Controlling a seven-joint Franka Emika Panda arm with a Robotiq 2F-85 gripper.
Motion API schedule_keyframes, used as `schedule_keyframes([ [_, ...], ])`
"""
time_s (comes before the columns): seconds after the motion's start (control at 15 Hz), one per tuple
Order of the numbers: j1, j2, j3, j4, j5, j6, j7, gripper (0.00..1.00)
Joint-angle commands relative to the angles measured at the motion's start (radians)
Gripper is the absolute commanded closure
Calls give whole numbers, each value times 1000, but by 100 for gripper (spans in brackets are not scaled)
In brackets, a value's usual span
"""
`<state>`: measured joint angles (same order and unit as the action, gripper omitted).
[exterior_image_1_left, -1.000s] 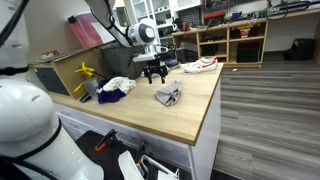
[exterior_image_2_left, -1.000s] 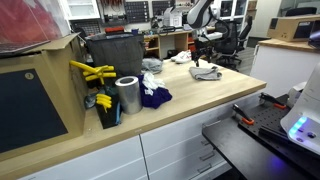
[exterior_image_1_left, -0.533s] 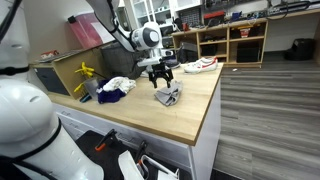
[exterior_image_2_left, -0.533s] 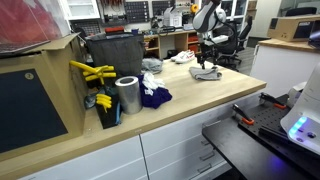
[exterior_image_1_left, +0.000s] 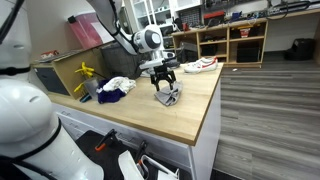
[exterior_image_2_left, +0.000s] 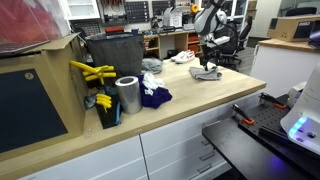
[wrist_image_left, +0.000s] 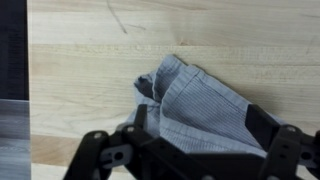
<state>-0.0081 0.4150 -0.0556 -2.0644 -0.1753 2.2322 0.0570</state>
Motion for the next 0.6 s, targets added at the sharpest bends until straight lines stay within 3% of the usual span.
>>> schedule_keyframes([
  [0.0, 1, 18, -10, 7, -32, 11, -19, 0],
  [0.4, -1, 46, -27, 18, -80, 20, -11, 0],
  [0.47, -2, 49, -30, 16, -80, 26, -8, 24],
  [0.53, -4, 52, -30, 15, -75, 29, -9, 26],
])
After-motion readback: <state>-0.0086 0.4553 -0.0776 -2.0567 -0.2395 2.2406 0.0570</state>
